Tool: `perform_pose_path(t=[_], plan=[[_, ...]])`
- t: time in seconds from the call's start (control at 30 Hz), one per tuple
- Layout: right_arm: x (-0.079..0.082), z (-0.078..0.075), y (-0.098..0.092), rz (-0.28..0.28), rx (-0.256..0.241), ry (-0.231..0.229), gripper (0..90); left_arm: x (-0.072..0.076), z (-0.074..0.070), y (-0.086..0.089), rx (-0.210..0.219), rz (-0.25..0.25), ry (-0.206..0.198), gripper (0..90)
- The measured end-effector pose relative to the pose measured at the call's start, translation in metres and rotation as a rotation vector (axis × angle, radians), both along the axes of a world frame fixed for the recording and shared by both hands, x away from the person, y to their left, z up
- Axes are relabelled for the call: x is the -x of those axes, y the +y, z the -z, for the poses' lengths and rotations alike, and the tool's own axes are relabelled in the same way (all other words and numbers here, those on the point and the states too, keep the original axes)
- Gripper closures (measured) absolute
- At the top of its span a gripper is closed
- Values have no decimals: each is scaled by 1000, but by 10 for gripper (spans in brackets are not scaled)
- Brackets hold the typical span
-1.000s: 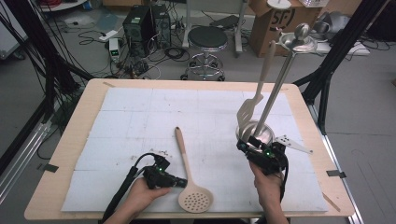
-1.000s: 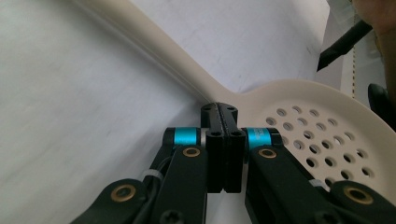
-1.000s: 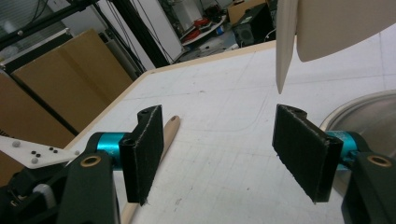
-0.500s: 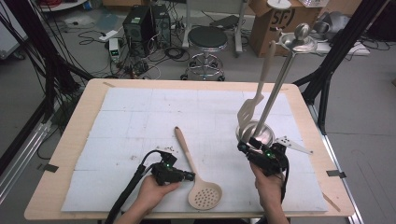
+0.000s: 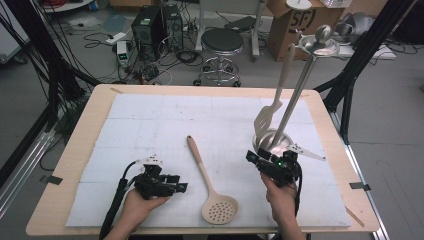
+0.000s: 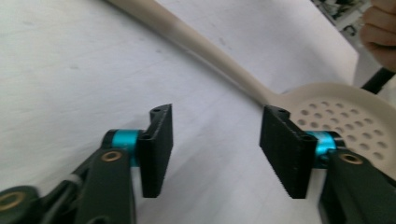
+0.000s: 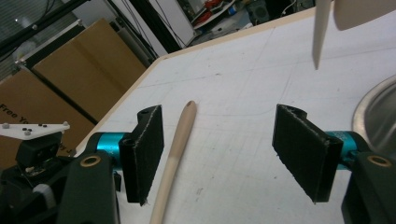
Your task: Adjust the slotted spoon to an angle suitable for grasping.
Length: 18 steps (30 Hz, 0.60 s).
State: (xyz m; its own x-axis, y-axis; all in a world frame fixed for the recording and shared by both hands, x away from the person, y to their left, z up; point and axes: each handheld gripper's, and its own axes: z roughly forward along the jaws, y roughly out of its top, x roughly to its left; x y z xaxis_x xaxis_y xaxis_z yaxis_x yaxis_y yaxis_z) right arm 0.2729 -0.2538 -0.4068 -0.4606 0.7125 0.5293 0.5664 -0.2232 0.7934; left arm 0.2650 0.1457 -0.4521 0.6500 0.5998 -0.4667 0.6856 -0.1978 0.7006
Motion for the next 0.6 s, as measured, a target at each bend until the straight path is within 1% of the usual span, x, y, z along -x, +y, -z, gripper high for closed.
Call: perform_pose_path(t=[0.1, 0.17, 0.23, 0.33, 0.37, 0.4, 0.47, 0.5, 0.57, 0.6], plan=[[-1, 0, 5, -7, 10, 10, 334, 0, -2, 8, 18, -22, -7, 394], [-1, 0, 8, -5, 15, 12, 338, 0, -3, 12, 19, -36, -14, 383], [0, -1, 9, -4, 21, 6, 338, 1, -5, 16, 15, -50, -29, 369], [-1, -2, 11, -10, 29, 8, 338, 1, -6, 24, 27, -60, -48, 332], [-1, -3, 12, -11, 26, 16, 338, 0, -7, 28, 27, -68, -61, 325], [-2, -3, 13, -15, 28, 13, 338, 0, -7, 30, 33, -77, -68, 323], [-2, -3, 14, -22, 27, 17, 338, 0, -12, 38, 17, -102, -106, 325], [-2, -3, 15, -28, 26, 19, 338, -1, -14, 43, 23, -122, -119, 325], [-3, -3, 16, -46, 20, 31, 338, -1, -17, 55, 71, -151, -125, 325], [-3, -3, 17, -54, 17, 43, 338, -1, -19, 60, 86, -165, -130, 325]])
